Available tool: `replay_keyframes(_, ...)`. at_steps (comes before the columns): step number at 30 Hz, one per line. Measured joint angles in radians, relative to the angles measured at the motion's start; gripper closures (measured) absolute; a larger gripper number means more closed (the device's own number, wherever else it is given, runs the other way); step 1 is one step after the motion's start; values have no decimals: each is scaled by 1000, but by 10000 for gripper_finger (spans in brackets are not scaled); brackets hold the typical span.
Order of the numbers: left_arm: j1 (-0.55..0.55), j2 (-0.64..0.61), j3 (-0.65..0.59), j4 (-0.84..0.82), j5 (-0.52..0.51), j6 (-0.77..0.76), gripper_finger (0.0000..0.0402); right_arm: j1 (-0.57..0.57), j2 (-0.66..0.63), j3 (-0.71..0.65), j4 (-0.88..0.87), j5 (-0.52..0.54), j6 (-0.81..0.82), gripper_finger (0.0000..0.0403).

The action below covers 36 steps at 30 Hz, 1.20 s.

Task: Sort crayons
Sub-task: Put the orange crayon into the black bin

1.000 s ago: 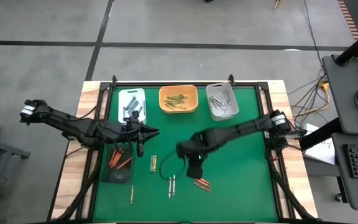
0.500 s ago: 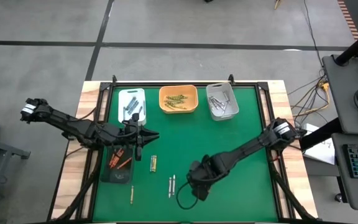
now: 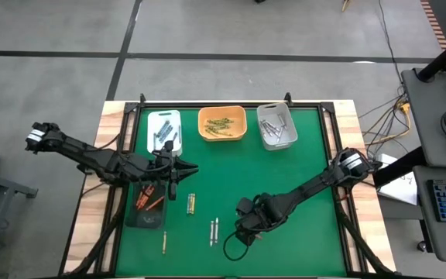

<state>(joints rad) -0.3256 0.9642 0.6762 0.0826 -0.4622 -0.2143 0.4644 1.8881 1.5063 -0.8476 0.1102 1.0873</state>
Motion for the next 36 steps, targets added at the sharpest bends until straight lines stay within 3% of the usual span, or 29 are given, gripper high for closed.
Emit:
replay_keyframes(17, 0, 0, 0, 0, 0, 19, 358, 6, 1, -131, 131, 17, -36, 282)
replay_keyframes(36, 0, 0, 0, -1, 0, 19, 358, 9, 1, -184, 199, 23, -111, 290)
